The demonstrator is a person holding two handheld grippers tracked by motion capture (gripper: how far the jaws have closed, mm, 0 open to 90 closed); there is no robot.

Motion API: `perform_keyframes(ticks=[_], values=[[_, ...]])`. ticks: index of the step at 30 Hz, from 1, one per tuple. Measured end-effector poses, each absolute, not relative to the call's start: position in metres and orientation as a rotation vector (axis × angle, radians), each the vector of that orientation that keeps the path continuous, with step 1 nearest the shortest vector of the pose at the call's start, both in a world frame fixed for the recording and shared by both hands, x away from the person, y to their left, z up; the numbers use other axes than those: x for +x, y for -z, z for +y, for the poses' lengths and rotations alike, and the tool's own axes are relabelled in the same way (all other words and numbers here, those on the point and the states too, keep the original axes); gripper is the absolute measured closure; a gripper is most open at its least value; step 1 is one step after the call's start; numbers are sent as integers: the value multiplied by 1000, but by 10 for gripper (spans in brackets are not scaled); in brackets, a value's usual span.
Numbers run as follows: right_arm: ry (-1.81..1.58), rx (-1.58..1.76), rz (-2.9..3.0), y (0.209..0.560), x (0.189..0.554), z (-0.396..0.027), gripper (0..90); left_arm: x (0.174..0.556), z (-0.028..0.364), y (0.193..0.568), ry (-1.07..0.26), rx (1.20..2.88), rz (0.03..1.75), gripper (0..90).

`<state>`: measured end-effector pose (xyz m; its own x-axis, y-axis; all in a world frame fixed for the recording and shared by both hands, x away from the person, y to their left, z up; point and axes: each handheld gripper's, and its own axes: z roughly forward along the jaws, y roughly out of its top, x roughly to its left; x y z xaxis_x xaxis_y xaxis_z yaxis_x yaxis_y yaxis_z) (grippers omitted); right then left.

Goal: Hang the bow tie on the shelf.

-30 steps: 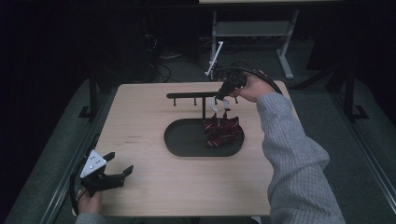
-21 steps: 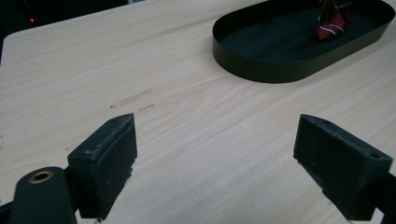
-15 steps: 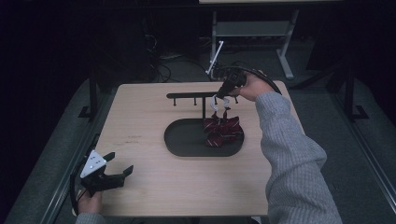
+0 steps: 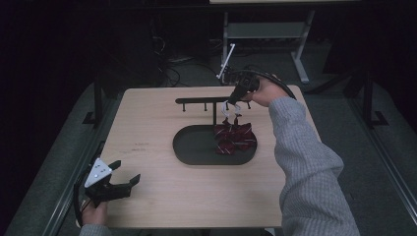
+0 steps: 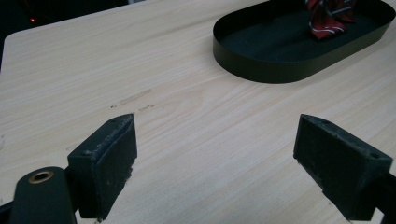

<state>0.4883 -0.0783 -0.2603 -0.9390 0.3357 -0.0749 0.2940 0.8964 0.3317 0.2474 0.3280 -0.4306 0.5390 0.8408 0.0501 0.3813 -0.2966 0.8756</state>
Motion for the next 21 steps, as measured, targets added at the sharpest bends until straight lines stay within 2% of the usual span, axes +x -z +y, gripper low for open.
perform_keyframes(ticks=[21], values=[[-495,510,2939,263,486,-86,818,247,327,430,-655,1896,995,131]])
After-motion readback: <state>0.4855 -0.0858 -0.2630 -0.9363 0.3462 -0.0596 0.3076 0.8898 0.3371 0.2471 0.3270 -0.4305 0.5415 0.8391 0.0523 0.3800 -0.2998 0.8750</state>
